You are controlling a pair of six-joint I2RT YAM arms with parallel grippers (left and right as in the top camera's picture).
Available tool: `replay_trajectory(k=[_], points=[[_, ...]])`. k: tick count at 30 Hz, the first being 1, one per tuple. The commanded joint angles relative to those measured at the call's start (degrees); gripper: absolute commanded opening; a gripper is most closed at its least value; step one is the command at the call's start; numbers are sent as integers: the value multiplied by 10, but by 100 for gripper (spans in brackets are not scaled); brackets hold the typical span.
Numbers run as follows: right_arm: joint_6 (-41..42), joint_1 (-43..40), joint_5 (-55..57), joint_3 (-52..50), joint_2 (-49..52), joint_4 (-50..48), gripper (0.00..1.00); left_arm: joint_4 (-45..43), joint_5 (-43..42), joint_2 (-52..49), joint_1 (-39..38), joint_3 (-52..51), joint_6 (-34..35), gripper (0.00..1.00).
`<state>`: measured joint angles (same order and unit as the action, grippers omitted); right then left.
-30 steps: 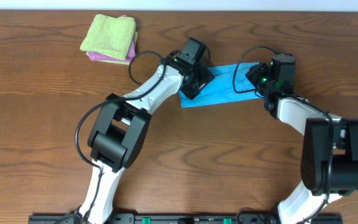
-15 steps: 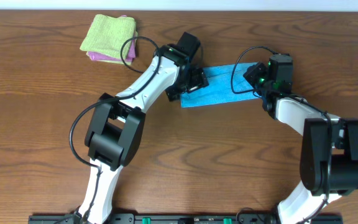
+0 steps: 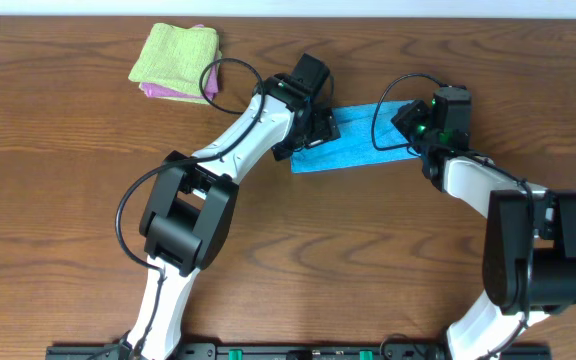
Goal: Fold the cloth
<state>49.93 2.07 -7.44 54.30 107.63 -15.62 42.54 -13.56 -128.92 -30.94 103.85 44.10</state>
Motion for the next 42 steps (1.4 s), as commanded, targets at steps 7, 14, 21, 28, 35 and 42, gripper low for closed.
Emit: replay_trajectory(k=[7,14,21,28,35,42], points=[[-9,4,5,2,8,-2,6,-25,13,-27,-15,-6,21,92],[-10,4,5,2,8,-3,6,-25,10,-30,-14,-6,24,92],[-10,4,6,2,8,-3,5,-38,11,-30,-13,-6,83,61],[-10,4,6,2,8,-4,5,-56,14,-30,-13,-6,118,67],[-14,4,18,2,8,-5,6,-71,61,-30,-11,-6,142,67],[-14,4,21,2,8,-19,15,-116,86,-30,-3,-6,166,70]])
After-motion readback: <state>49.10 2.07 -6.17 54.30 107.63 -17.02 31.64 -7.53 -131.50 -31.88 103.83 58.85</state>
